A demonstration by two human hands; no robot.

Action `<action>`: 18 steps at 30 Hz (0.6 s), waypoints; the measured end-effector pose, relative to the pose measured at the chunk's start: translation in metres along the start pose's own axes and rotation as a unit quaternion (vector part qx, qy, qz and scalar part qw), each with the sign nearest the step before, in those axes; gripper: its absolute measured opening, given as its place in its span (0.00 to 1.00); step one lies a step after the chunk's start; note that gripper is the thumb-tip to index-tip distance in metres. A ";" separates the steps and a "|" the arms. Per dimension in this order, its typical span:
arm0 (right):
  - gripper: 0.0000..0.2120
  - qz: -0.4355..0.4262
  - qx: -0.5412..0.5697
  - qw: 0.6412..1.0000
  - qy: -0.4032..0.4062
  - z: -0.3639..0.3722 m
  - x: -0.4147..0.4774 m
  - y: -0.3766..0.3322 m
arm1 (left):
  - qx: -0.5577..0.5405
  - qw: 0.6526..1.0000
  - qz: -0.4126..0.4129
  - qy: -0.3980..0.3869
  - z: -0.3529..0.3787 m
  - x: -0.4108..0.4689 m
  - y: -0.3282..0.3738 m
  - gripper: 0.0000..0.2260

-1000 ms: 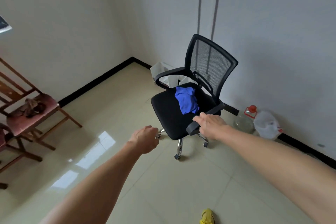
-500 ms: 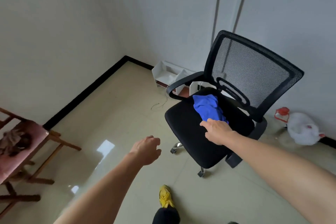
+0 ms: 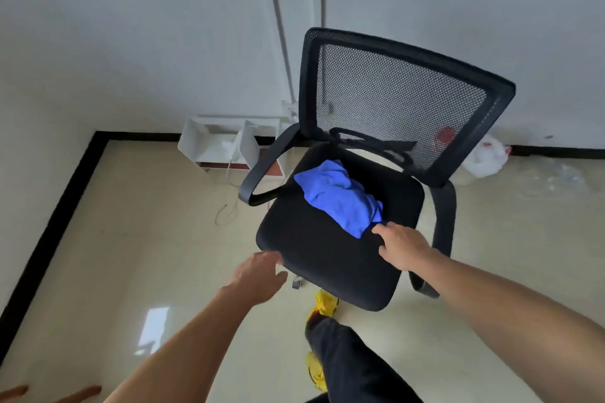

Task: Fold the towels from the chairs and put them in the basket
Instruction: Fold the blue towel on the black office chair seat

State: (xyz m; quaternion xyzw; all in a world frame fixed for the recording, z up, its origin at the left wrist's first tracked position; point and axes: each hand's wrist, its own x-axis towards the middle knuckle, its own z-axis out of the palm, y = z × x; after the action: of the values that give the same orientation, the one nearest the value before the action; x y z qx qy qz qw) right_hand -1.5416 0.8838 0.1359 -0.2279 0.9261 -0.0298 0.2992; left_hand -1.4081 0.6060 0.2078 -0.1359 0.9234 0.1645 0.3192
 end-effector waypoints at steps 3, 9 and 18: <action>0.17 0.058 0.047 0.997 -0.016 0.018 0.037 0.008 | 0.004 0.999 0.028 -0.036 0.006 0.050 -0.003 0.14; 0.19 0.151 0.173 0.973 -0.023 0.046 0.103 0.010 | -0.026 0.998 0.026 -0.047 0.005 0.153 -0.003 0.14; 0.16 0.373 0.466 0.785 0.166 0.079 0.205 0.029 | -0.049 0.995 0.088 0.023 0.026 0.307 0.014 0.21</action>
State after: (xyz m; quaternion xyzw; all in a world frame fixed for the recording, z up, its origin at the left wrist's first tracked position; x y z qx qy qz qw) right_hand -1.6553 0.8260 -0.0452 0.3106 0.8480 -0.3808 0.1987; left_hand -1.6319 0.5839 -0.0026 -0.0730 0.9296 0.2341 0.2751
